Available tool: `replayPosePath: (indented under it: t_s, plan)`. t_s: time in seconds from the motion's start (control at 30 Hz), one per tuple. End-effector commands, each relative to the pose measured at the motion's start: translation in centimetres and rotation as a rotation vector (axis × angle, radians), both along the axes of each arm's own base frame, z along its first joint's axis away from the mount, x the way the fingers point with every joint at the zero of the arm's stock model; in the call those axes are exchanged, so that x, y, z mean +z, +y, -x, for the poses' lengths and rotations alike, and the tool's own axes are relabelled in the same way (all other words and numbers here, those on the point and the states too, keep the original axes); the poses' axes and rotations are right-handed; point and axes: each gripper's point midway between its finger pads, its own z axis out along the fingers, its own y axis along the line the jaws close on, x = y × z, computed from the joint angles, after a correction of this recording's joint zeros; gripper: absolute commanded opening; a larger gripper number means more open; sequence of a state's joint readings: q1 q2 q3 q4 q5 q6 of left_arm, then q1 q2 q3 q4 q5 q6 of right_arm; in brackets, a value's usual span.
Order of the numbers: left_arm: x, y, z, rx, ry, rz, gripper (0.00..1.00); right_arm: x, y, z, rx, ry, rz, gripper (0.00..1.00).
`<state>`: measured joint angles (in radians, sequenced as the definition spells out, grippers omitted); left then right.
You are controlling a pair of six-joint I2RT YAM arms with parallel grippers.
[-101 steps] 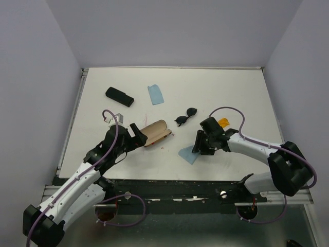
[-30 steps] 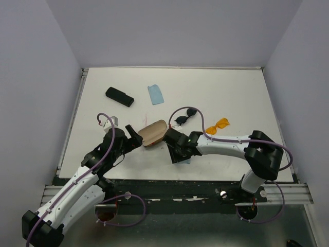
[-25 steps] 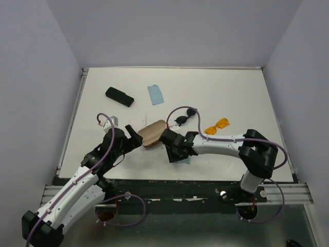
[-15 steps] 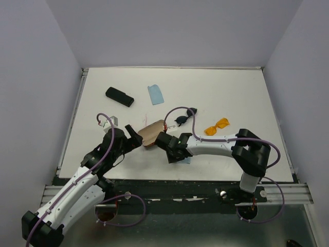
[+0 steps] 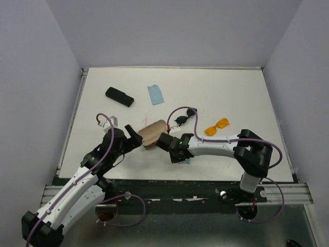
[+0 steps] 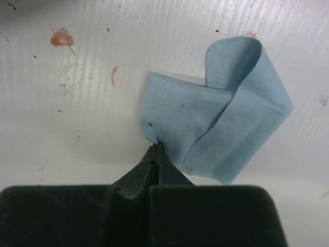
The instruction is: Organize the sunglasses
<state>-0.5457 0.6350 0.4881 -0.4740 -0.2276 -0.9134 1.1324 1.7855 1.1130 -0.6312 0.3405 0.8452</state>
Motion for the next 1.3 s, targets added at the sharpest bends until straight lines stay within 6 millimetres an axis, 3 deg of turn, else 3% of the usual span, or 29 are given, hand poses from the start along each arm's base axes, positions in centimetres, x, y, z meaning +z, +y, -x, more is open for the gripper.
replayPosePath:
  t_s: [0.0, 0.3, 0.6, 0.83, 0.9, 1.0, 1.1, 1.2, 1.27]
  plan:
    - [0.4, 0.2, 0.0, 0.012, -0.008, 0.0, 0.99, 1.8, -1.4, 0.0, 0.021, -0.045, 0.015, 0.01]
    - [0.6, 0.1, -0.1, 0.009, -0.015, -0.001, 0.99, 7.6, -1.7, -1.3, 0.091, -0.149, -0.014, 0.01]
    - [0.9, 0.5, -0.1, 0.021, -0.021, -0.012, 0.99, 12.4, -4.0, -6.1, 0.055, -0.317, 0.104, 0.01]
    - [1.5, 0.7, -0.1, 0.026, -0.03, -0.01, 0.99, 15.6, -2.2, -7.8, 0.14, -0.373, 0.103, 0.01]
    - [1.4, 0.7, 0.0, 0.025, -0.03, -0.009, 0.99, 14.6, -2.1, -7.1, 0.201, -0.334, 0.109, 0.01]
    - [1.2, 0.8, 0.2, 0.03, -0.02, -0.007, 0.99, 10.6, -2.2, -4.1, 0.305, -0.176, 0.099, 0.01]
    - [1.0, 0.6, 0.5, 0.02, -0.004, -0.002, 0.99, 5.6, -2.7, 0.7, 0.394, -0.018, 0.094, 0.01]
    - [0.8, -0.1, 0.7, -0.011, 0.015, 0.015, 0.99, 2.4, -2.8, 4.8, 0.434, 0.075, 0.089, 0.01]
    - [0.7, -1.1, 1.0, -0.064, 0.033, 0.038, 0.99, 1.0, -3.4, 6.1, 0.413, 0.118, 0.088, 0.01]
